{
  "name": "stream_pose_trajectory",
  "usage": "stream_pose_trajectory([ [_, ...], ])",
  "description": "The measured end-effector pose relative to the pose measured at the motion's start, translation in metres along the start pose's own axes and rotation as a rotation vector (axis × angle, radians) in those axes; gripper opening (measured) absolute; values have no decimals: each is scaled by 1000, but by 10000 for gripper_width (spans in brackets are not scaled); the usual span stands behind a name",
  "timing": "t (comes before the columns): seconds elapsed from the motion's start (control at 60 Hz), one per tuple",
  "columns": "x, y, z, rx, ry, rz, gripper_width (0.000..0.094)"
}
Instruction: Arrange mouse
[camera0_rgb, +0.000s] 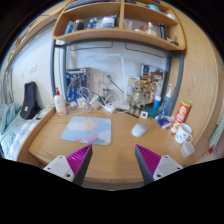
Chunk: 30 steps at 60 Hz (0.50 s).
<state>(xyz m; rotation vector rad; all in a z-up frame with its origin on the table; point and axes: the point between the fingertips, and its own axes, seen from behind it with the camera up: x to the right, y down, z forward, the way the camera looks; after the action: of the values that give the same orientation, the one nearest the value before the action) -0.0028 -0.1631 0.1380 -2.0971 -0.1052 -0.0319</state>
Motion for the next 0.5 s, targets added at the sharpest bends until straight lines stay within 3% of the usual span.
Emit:
stream_pose_trajectory([
  [0.3,122,64,83,-127,114,94,853],
  [0.5,145,60,160,-180,75,114,849],
])
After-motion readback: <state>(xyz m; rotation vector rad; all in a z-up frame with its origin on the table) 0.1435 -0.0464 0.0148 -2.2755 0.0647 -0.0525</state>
